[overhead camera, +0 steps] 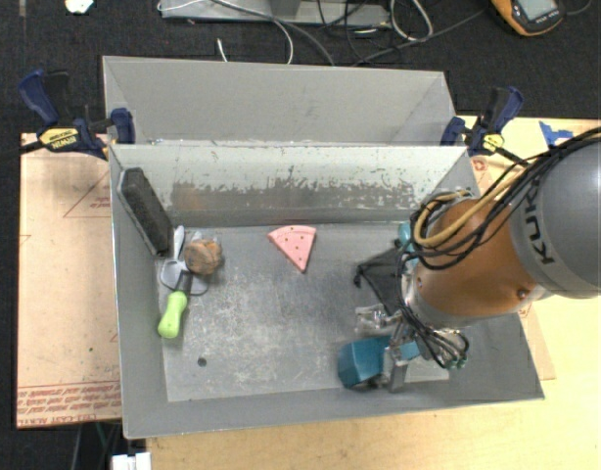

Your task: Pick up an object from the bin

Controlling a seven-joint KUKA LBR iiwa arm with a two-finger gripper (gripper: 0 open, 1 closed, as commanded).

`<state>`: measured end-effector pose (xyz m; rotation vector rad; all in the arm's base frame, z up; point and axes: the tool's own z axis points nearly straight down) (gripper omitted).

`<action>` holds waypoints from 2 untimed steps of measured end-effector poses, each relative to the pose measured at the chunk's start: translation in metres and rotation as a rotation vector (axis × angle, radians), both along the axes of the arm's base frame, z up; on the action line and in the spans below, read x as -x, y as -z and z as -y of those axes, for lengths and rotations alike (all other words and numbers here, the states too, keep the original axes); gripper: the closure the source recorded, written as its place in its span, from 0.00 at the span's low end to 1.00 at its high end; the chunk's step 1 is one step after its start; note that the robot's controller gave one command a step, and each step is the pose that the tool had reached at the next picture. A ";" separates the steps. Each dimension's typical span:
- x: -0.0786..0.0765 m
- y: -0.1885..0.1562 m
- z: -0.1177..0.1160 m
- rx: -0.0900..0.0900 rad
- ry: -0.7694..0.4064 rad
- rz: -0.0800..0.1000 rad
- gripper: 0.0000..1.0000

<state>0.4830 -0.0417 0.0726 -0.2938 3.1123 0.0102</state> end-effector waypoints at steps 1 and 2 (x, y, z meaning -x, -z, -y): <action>-0.019 -0.084 -0.009 -0.001 -0.012 -0.011 1.00; -0.007 -0.162 -0.023 0.000 -0.076 -0.018 1.00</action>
Offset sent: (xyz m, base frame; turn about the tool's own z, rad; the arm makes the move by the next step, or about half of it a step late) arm 0.0071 0.0223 0.1601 -0.0765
